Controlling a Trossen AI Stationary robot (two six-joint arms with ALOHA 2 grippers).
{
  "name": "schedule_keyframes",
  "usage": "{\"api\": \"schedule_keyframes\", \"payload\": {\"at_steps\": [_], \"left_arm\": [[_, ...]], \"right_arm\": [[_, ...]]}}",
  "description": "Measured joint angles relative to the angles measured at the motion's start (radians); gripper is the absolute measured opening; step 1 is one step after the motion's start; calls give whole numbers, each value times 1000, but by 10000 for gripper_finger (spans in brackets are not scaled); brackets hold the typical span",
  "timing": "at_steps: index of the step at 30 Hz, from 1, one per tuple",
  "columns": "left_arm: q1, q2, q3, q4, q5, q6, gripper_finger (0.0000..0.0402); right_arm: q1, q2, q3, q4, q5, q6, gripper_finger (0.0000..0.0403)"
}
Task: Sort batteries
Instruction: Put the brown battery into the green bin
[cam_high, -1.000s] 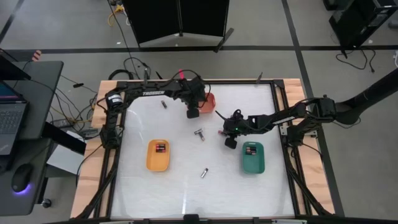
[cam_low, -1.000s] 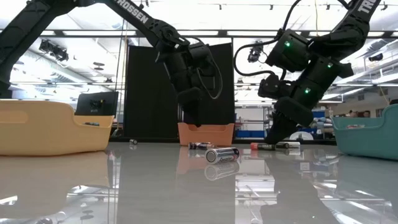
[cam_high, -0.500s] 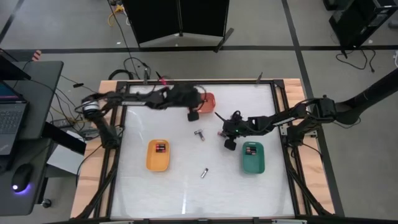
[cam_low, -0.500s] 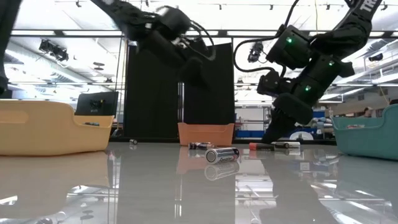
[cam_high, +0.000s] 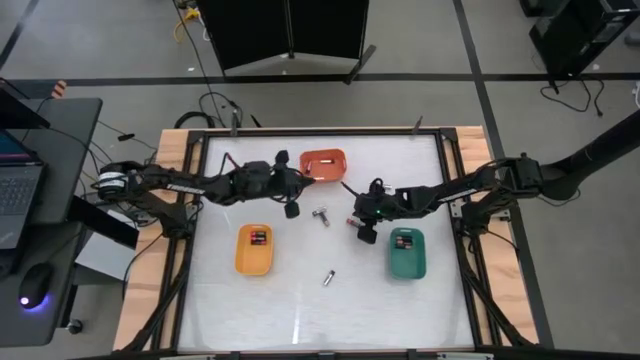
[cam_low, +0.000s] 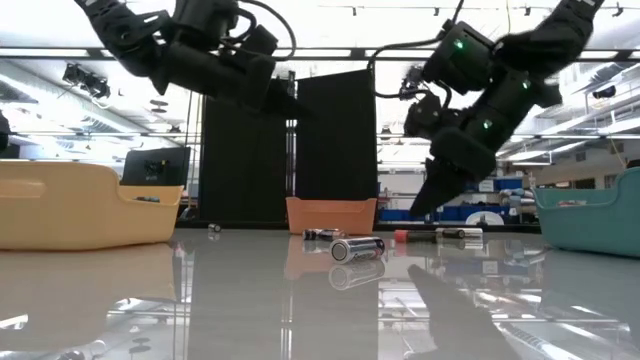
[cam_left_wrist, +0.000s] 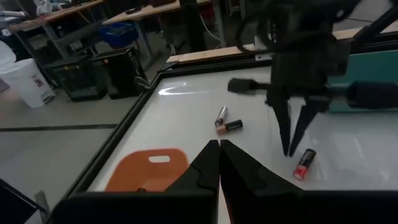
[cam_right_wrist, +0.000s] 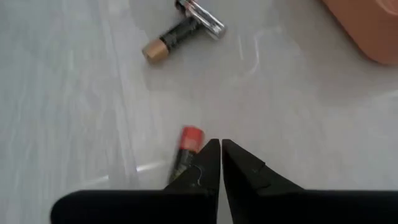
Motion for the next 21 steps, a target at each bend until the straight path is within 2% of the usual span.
{"api": "schedule_keyframes", "payload": {"at_steps": [3, 6, 8, 15, 21], "left_arm": [[-15, -8, -19, -1, -29, -3, 18], [-30, -8, -19, 0, -53, -4, 18], [-37, -8, -19, 6, -56, -3, 18], [-51, -8, -19, 0, -59, -3, 18], [-58, -7, -19, -3, -60, -4, 18]], "right_arm": [[-11, -35, 63, -159, 35, 32, 40], [-41, -76, 120, -353, 131, 140, 57], [-67, -99, 137, -432, 147, 207, 70], [-156, -107, 123, -539, 128, 356, 118], [-198, -73, 105, -539, 105, 370, 143]]}}
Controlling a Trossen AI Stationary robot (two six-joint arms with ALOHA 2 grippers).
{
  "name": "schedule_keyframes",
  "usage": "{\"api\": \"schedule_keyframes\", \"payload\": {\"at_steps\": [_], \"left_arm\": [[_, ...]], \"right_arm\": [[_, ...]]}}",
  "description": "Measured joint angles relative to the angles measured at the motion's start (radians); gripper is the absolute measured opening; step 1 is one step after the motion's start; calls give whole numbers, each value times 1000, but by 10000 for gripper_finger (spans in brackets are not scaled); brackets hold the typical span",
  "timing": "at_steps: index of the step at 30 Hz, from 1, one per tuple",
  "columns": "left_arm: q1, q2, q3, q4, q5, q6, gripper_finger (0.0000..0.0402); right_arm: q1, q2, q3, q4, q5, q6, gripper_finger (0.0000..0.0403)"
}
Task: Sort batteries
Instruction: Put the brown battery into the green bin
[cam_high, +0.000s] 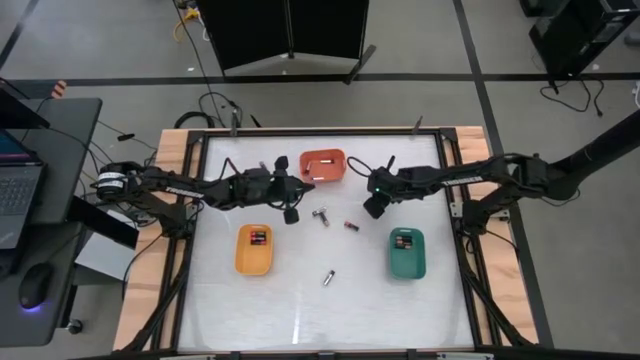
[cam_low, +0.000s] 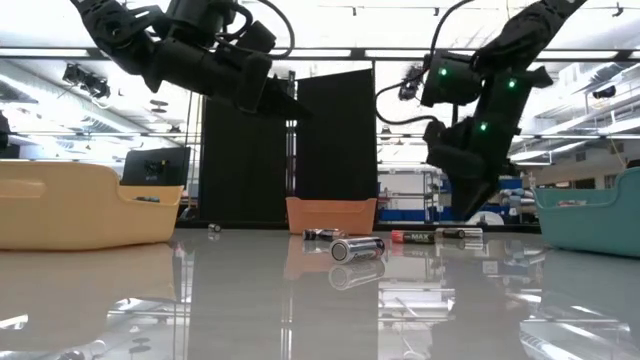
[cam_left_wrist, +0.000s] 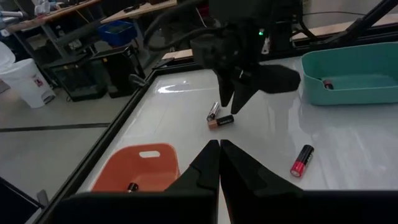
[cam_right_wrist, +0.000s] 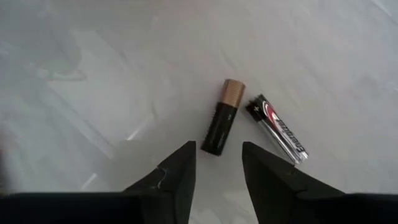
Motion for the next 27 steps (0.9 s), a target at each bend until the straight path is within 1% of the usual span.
{"api": "schedule_keyframes", "payload": {"at_steps": [6, 13, 16, 20, 21, 27], "left_arm": [[0, 0, 0, -3, -1, -1, 18], [-5, 0, 0, -12, -1, -11, 18], [-6, 0, 0, -25, -1, -15, 18], [-6, 1, 0, -31, -1, -19, 18], [-6, 1, 0, -31, -1, -19, 18], [-6, 1, 0, -31, -1, -19, 18]], "right_arm": [[-13, 34, 0, 15, -3, -1, 142], [-27, 109, 0, 64, -3, -26, 138], [-28, 128, 3, 74, -3, -42, 118], [-26, 134, 3, 82, -1, -81, 62], [-22, 135, 3, 85, 5, -91, 55], [37, 120, -1, 90, 28, -195, 55]]}}
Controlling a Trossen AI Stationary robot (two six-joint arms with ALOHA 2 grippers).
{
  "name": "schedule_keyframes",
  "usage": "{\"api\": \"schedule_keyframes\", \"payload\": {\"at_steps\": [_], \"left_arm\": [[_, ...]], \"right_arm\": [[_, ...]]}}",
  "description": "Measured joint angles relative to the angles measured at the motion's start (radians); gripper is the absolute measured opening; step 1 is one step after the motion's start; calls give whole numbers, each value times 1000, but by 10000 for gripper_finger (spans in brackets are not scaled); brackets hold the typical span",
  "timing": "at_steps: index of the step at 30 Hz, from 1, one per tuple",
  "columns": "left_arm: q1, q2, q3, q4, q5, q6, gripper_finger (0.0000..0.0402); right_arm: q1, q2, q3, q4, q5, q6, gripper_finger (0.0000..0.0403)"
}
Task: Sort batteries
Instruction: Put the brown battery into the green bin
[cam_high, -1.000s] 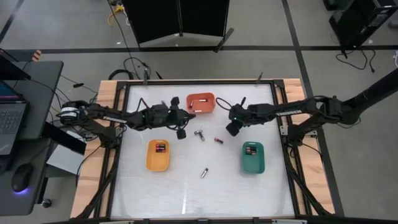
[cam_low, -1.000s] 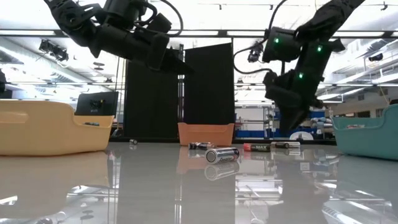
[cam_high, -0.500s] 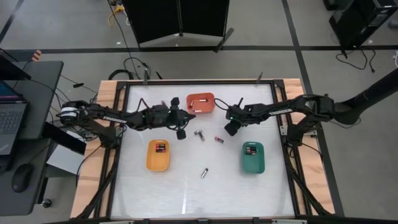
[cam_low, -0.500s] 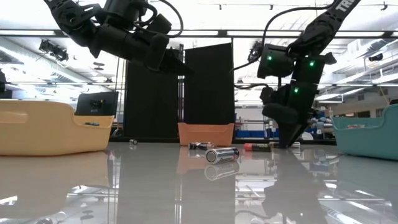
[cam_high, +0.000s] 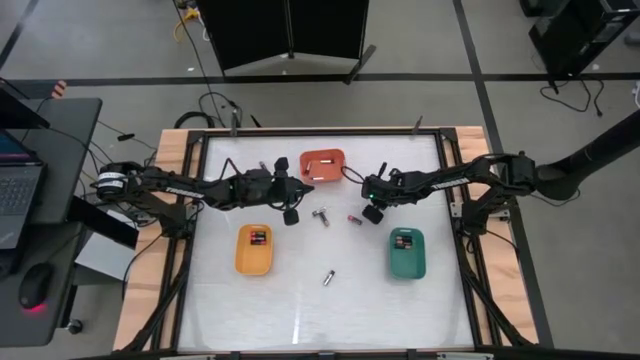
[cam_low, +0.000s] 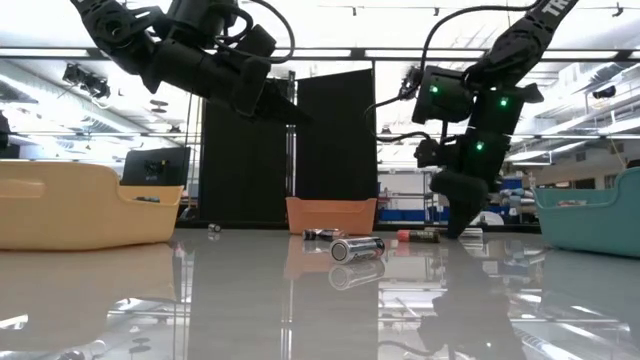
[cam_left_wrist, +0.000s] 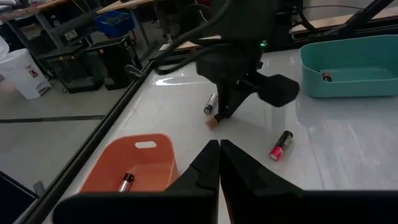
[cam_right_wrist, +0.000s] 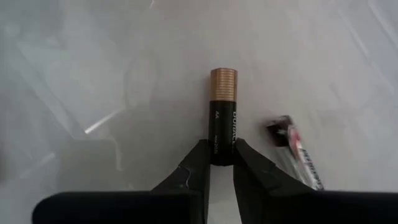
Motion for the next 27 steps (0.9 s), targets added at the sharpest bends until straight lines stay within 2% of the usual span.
{"api": "schedule_keyframes", "payload": {"at_steps": [5, 13, 27], "left_arm": [[0, 0, 0, 0, 0, 0, 18], [0, 0, 0, 1, 0, 0, 18], [0, 0, 0, 1, 0, 0, 18]], "right_arm": [[68, -6, 0, 2, -46, -95, 55], [136, -7, 0, 2, -61, -231, 55], [161, -7, 1, 1, -72, -251, 55]]}}
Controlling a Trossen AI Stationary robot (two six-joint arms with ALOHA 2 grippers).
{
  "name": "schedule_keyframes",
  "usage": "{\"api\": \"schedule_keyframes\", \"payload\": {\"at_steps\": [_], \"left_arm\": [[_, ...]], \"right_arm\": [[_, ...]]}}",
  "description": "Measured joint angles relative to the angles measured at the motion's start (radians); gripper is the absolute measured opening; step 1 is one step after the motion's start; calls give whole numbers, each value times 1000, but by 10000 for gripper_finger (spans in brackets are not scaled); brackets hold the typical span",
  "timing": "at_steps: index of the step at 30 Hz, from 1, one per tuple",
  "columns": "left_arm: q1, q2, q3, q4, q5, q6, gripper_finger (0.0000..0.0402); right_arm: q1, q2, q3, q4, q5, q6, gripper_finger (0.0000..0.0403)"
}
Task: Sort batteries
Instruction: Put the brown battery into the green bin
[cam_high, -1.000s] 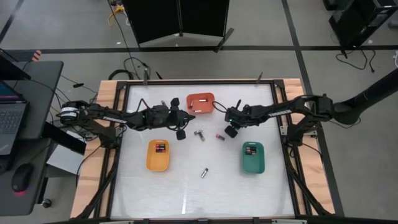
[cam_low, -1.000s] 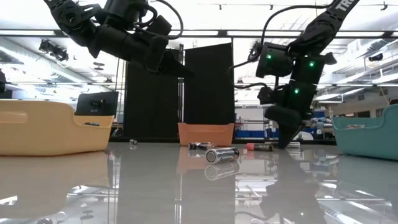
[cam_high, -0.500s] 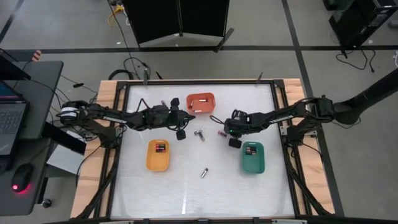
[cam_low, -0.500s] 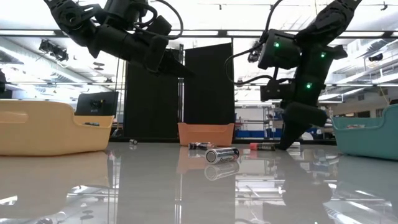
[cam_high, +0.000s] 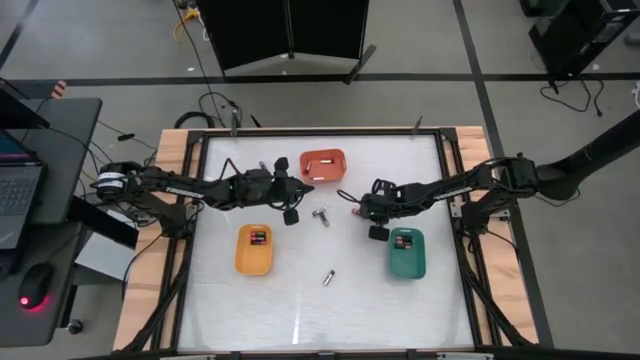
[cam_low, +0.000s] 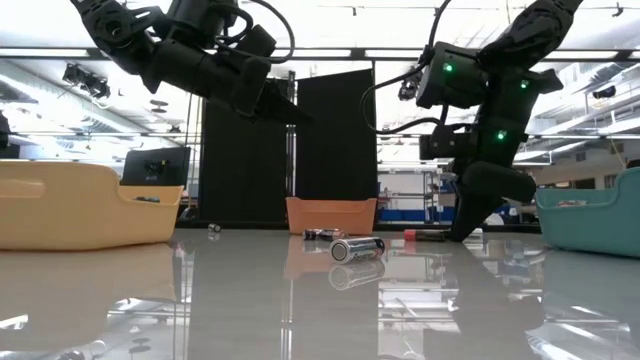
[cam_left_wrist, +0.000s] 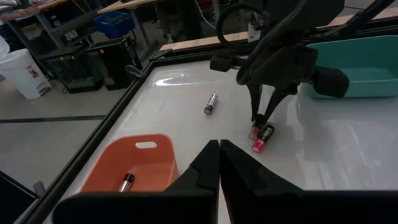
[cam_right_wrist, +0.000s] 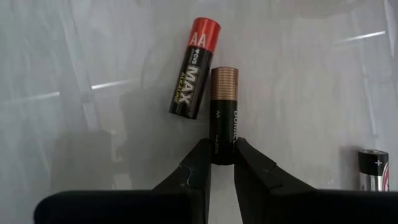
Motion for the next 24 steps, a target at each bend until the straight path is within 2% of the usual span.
{"api": "schedule_keyframes", "payload": {"at_steps": [24], "left_arm": [[0, 0, 0, 0, 0, 0, 18]], "right_arm": [[12, -6, 45, -45, 16, 1, 55]]}}
